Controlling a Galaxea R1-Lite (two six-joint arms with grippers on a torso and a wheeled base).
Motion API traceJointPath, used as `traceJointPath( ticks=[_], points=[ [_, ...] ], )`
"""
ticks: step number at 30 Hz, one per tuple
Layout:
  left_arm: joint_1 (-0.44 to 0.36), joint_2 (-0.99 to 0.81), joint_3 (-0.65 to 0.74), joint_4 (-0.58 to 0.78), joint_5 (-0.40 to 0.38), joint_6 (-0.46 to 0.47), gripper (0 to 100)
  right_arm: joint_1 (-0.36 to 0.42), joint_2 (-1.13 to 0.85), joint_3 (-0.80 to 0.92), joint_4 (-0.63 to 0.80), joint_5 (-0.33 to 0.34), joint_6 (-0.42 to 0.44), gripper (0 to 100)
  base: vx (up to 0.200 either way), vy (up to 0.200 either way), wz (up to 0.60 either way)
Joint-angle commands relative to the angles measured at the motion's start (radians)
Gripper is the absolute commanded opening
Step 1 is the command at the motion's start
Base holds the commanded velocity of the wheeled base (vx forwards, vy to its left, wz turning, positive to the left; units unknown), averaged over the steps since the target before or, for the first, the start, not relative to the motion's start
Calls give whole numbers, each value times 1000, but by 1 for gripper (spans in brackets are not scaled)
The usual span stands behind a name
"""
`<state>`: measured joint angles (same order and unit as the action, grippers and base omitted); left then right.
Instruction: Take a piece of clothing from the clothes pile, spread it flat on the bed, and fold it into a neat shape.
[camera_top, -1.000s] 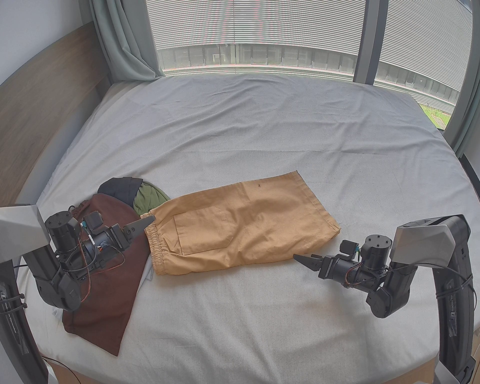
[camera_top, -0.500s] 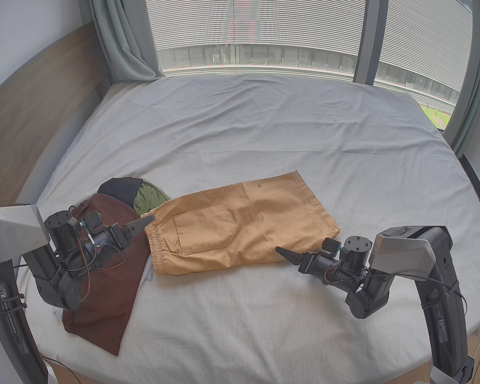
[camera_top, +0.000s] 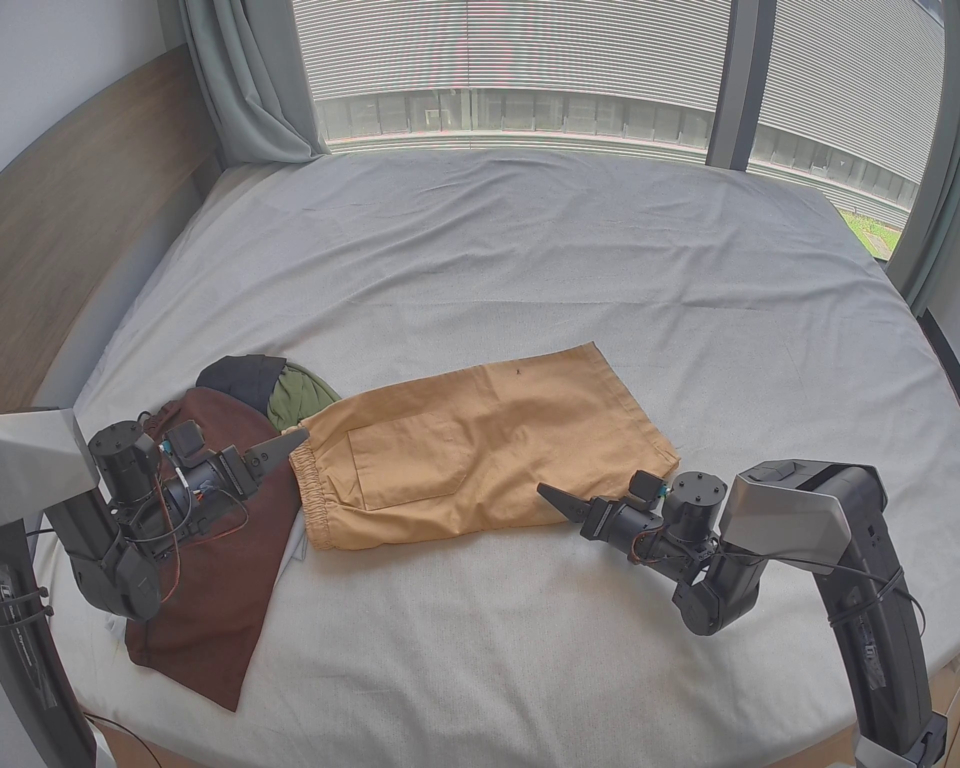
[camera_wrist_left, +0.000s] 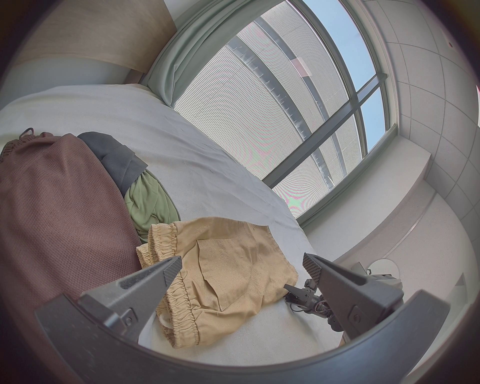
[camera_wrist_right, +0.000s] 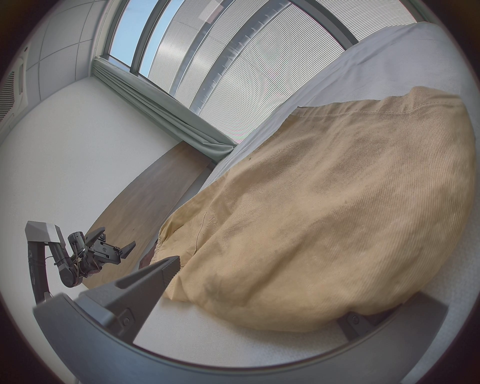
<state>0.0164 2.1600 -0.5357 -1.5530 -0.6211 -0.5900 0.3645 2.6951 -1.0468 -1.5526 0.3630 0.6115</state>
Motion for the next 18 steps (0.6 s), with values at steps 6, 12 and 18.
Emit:
traceJointPath(
  ticks=[6,12,18],
  points=[
    [0,3,-1,-1,0,-1,100,-4,14,-7,3,-4,-1,100,0,0,0],
    [0,1,-1,-1,0,-1,100,-4,14,-7,3,-6,-1,0,0,0,0],
    [0,0,0,-1,0,-1,100,-4,12,-6,2,-7,-1,0,0,0,0]
  ],
)
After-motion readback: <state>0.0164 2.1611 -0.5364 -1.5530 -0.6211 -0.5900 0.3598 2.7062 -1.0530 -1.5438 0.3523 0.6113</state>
